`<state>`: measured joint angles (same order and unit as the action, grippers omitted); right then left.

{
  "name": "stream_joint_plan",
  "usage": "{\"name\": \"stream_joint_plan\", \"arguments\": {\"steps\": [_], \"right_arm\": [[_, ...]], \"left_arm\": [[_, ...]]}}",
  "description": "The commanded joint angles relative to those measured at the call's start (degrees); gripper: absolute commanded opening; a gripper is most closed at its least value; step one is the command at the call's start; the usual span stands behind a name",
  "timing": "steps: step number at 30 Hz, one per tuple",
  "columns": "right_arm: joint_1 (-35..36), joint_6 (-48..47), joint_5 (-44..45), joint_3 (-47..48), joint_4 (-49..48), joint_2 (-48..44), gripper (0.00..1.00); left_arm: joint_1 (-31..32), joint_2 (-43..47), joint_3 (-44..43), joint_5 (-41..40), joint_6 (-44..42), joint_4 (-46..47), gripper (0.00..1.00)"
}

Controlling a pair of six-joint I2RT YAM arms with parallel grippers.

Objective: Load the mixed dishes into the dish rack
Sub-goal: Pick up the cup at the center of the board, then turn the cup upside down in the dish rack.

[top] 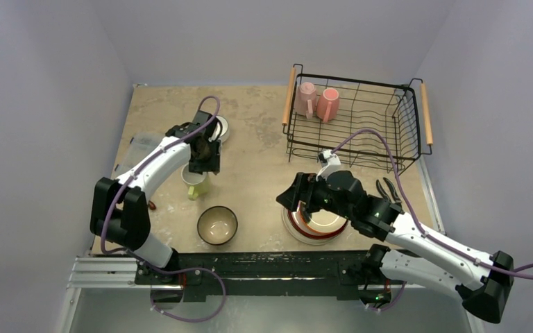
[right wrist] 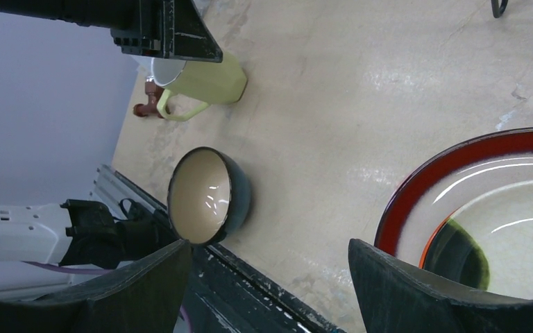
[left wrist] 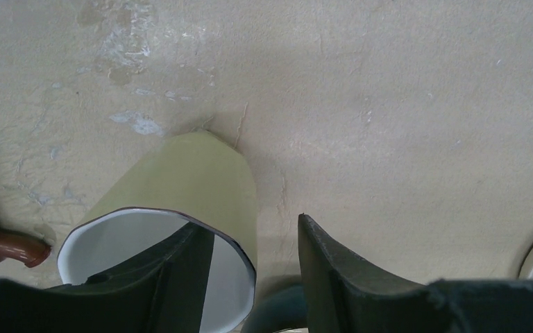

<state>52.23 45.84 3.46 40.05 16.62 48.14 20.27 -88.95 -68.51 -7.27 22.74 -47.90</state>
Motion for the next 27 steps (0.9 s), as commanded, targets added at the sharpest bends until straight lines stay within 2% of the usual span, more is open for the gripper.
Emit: {"name": "stream_joint_plan", "arguments": {"steps": [1,4,10,13,16,22,27], "right_arm": [[0.6,0.9,2.0,-1.0,-2.7,-1.4,0.84],[0.7,1.1,2.3,-1.5,-2.5,-2.0,0.84],[0.8,1.1,3.2,-2.0,-1.5,-3.9,0.84],[0.8,0.7,4.3,-1.4,0.3,-5.0,0.84],[0.8,-0.1,6.1,-0.5,3.1,-6.2,0.84],[0.8,-0.9,9.6,0.2,6.2,-7.2,0.86],[0.8,-1.1,10.0,1.2,5.0,-5.2,0.86]], "left_arm": [[0.1,-1.2,-2.7,-0.4,-1.5,-1.2,0.45],[0.2,-1.8,-2.9,-0.4,-1.9,-1.7,0.37],[0.1,-0.8,-3.7,-0.8,-3.1,-2.6,0.00],[0.2,2.4,-3.5,0.3,-3.9,-1.5,0.00],[0.1,8.1,-4.1,6.2,-4.1,0.5,0.00],[0.1,17.3,-9.2,26.0,-3.9,11.1,0.00],[0.0,17.8,-8.9,46.6,1.6,28.6,0.00]]}}
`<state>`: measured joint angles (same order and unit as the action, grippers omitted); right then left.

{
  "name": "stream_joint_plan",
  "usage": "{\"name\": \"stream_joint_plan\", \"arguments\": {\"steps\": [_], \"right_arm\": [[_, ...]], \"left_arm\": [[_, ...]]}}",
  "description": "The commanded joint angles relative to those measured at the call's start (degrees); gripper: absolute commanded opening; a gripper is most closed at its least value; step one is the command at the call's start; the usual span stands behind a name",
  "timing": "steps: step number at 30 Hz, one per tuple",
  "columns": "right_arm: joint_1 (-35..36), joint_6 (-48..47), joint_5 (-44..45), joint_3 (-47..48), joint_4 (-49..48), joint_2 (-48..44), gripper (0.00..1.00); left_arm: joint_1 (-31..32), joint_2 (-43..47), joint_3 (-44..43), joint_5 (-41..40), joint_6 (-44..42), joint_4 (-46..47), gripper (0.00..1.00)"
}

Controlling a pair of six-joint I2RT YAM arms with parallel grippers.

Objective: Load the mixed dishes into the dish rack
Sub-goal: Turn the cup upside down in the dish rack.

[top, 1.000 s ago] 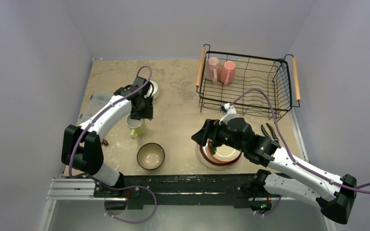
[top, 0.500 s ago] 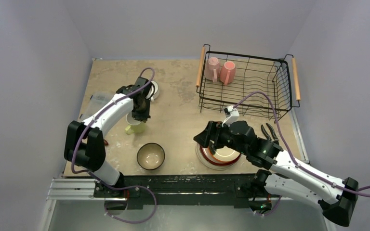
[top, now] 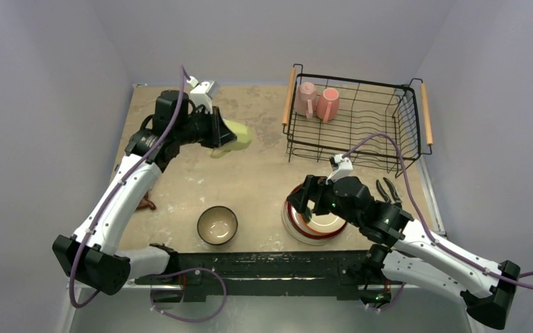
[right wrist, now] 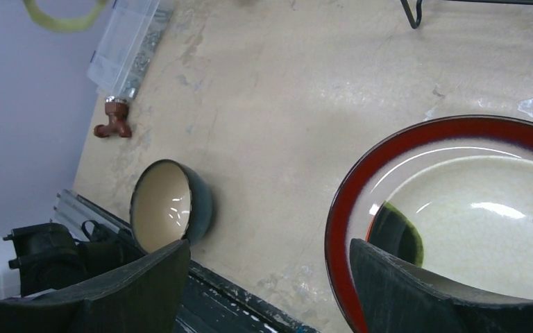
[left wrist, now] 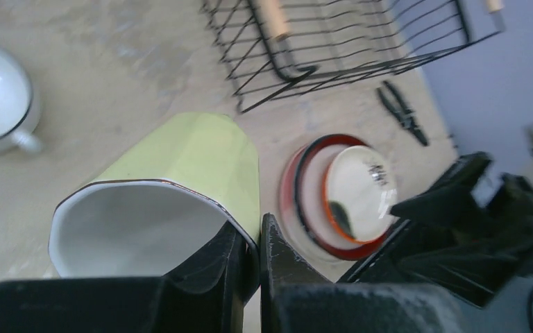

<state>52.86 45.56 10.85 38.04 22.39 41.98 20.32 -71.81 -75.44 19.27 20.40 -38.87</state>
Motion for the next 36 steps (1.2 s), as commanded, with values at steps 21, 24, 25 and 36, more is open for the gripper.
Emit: {"name": "stream_joint_plan", "arguments": {"steps": [21,24,25,36], "right_arm": [[0.3,-3.4,-3.9,-13.4,-53.9,4.2,0.84],[0.3,-5.5,-1.3,-12.7,-55.4,4.7,0.84],[0.3,-5.7,-0.5,-12.6,-56.0,4.9,0.84],[0.1,-9.8,-1.7,-5.5,-59.9,11.9,0.77]], "left_arm": [[-0.3,-17.1,19.2,37.5,76.6,120.4,0.00],[-0.2,-17.2,19.4,37.2,77.7,120.3,0.00],[-0.1,-17.1,19.4,37.2,77.8,120.3,0.00],[0.8,-16.9,18.9,37.8,79.1,120.3,0.00]]}}
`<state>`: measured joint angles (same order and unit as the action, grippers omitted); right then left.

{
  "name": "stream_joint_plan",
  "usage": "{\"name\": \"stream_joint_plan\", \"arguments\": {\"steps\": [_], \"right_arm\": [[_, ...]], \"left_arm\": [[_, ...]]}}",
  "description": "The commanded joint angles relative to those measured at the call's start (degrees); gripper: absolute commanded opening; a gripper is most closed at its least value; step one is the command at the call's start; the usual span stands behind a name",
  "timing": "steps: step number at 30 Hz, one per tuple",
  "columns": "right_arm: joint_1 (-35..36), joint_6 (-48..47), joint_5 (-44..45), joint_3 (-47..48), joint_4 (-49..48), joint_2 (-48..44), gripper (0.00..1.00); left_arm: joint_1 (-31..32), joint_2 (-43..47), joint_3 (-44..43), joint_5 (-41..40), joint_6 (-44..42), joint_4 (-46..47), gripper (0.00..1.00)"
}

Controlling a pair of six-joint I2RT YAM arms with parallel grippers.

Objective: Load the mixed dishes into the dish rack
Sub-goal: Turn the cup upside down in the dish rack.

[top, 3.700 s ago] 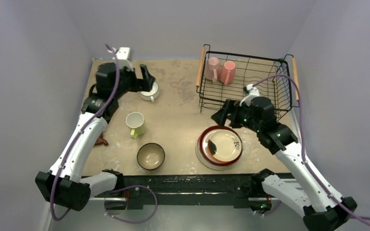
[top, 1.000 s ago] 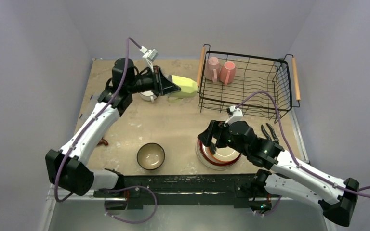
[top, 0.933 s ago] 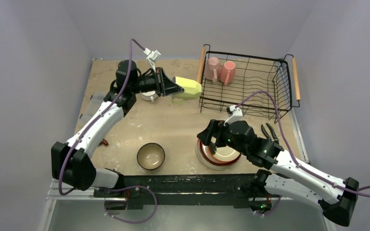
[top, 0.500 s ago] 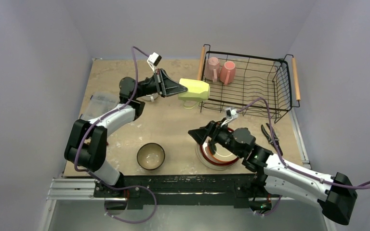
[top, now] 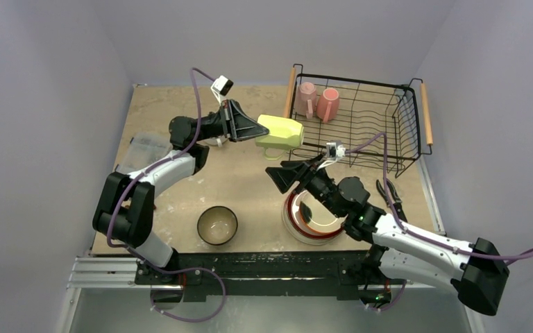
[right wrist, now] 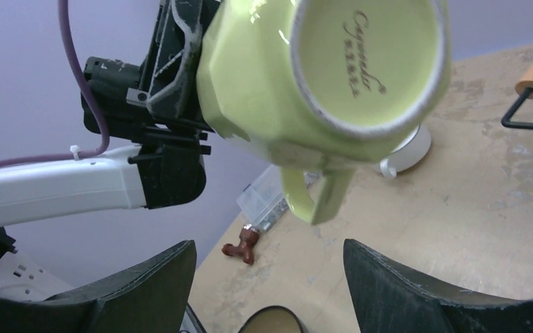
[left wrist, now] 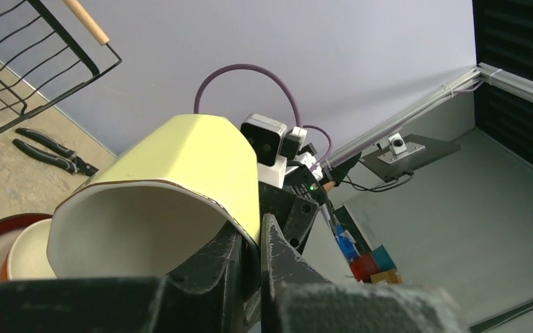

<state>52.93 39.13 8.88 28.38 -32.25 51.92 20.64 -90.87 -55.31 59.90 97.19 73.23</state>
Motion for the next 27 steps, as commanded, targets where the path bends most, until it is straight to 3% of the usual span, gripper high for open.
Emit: {"name": "stream_joint_plan", "arguments": {"steps": [1,12,18,27], "right_arm": [[-0.2,-3.5,-0.2,4.0,-6.7,2.6,0.75],[-6.6,0.8,-13.7,2.9,-22.0,9.8,0.63],[-7.2,2.2,-13.9,1.7,-25.6,10.8,0.55],[-7.6,5.6,-11.1,-0.8,-29.3,10.7,0.31]], "left_arm": [[0.6,2.3,-1.3,-2.8,2.3,8.2,0.00],[2.7,2.5,-1.4,-2.1,1.4,8.2,0.00],[3.2,2.9,-1.3,-2.0,1.1,8.2,0.00],[4.2,2.5,-1.3,-1.9,0.8,8.2,0.00]]}}
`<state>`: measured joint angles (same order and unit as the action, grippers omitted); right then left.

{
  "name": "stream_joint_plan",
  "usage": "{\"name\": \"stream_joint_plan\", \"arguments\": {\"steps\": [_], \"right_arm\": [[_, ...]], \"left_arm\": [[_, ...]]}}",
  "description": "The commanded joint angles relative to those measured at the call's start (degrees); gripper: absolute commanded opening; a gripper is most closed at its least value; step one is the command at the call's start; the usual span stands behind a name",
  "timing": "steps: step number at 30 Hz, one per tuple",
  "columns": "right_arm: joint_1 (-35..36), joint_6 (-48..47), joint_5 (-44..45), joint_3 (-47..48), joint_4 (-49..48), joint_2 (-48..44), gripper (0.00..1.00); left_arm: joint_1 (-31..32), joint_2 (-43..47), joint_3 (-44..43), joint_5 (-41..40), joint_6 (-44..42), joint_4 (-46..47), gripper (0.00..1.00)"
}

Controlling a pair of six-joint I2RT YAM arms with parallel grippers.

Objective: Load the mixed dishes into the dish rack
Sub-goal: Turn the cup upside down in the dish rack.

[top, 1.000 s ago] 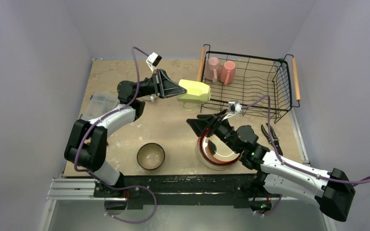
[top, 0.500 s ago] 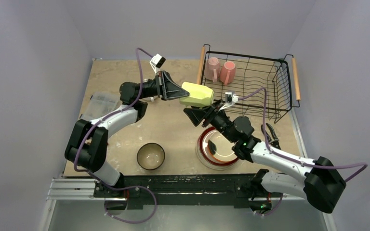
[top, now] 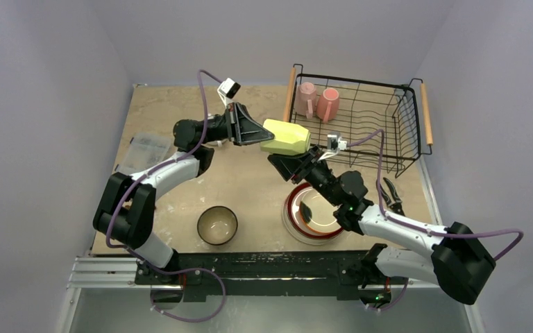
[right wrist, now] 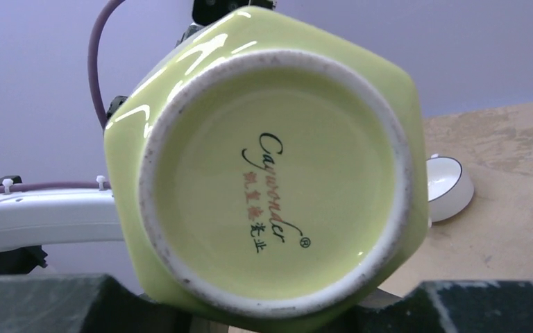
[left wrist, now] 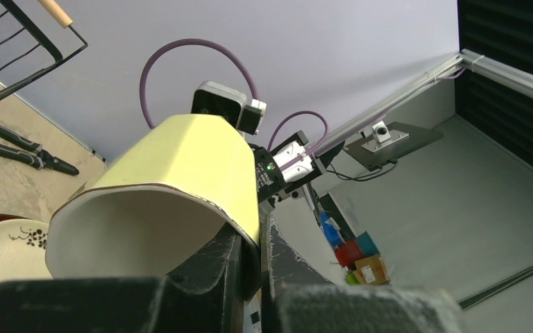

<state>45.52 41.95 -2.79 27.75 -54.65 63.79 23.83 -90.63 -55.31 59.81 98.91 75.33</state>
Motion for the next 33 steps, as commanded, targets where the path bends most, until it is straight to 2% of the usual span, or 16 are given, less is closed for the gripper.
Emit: {"name": "stream_joint_plan", "arguments": {"steps": [1,8,9,12,14,17,20,24,26,29,33], "right_arm": [[-0.4,3.1,0.7,-0.5,-7.2,-1.3,0.27],[-1.4,4.0,2.6,-1.5,-3.8,-4.9,0.00],[-1.4,3.6,3.2,-1.2,-1.5,-5.8,0.00],[-1.5,3.0,5.7,-1.3,3.2,-8.7,0.00],[-1.6,2.8,7.4,-1.3,6.1,-11.0,0.00],[-1.7,3.0,10.3,-1.3,11.7,-14.4,0.00],[-1.9,1.8,12.0,-1.0,17.4,-18.2,0.00],[-1.8,-0.4,15.8,1.0,29.3,-23.5,0.00],[-1.9,-0.8,17.9,2.1,35.3,-26.1,0.00],[-1.9,-1.1,20.9,3.0,43.0,-29.8,0.00],[-2.0,-1.4,24.7,3.5,50.7,-34.7,0.00]], "left_arm": [[1.3,2.2,-1.2,-1.8,-0.9,6.1,0.00],[2.2,2.0,-1.8,-1.2,-2.4,5.6,0.00],[2.1,2.1,-1.9,-1.1,-3.3,4.6,0.06],[2.1,3.0,-1.2,-0.9,-7.5,-1.0,0.35],[2.1,4.0,-0.7,-1.0,-10.7,-4.3,0.50],[2.1,5.3,-0.3,-0.9,-14.4,-8.8,0.64],[2.1,7.1,0.0,-0.9,-19.4,-14.2,0.71],[2.1,10.8,-0.9,-2.3,-32.6,-31.4,0.73],[2.1,13.2,-2.1,-4.4,-41.0,-43.3,0.73],[2.2,16.1,-5.7,-9.4,-55.2,-61.1,0.73],[2.3,18.5,-9.1,-18.0,-66.2,-77.2,0.73]]}}
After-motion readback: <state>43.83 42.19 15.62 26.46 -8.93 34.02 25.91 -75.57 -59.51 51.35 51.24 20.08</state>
